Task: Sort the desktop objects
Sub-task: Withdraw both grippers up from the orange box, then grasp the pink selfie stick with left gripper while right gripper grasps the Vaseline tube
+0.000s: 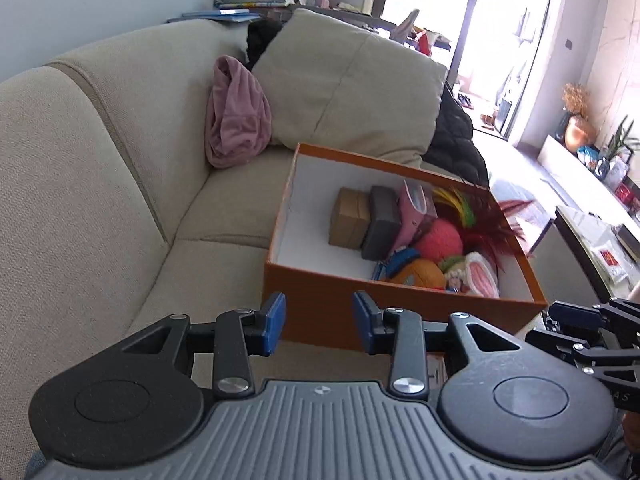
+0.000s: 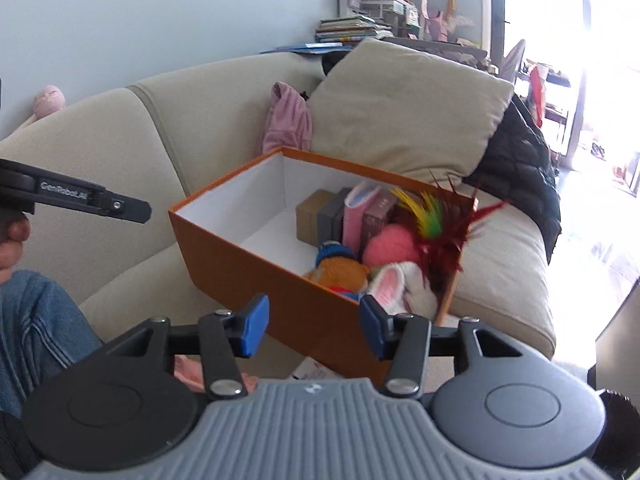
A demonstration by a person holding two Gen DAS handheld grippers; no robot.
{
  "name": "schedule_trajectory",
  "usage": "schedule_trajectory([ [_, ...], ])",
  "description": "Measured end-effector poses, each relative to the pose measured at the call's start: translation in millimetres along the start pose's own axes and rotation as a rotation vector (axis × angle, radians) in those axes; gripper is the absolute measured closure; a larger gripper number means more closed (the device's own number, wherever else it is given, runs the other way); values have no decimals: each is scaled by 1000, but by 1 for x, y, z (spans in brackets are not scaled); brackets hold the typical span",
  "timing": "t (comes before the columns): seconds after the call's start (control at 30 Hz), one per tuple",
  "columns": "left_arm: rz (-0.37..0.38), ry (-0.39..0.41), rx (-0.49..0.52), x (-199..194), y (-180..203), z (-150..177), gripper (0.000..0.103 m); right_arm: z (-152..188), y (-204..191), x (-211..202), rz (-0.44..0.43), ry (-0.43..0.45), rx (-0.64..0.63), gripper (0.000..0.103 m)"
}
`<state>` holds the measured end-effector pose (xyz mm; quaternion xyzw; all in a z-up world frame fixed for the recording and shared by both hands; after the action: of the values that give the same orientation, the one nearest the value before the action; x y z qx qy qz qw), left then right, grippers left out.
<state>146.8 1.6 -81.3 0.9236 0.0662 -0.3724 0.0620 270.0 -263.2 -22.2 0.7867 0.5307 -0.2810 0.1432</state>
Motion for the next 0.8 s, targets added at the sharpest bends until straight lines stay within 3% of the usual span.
schedule_trajectory([
  [0.23,32,-81,265,0,38,41,61,53,19,13,32,-162,107,56],
  [0.6,25,-276,584,31,65,103,55,74,22,24,4,-220,128,56],
  [0.8,59,-342,646,48,64,109,49,81,23,31,-5,-251,145,56],
])
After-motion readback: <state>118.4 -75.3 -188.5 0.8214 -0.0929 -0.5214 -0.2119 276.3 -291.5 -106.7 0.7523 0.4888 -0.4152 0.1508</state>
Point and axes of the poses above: each gripper's, at about its wrist camera, not at the fingertips, and x roughly the way its jaws point, y to its right, z to its underside, the point moved 10 cm from there along x, roughly the way its jaws point, and after that the axes turned 4 degrees about -z, right-handed, at the moved point
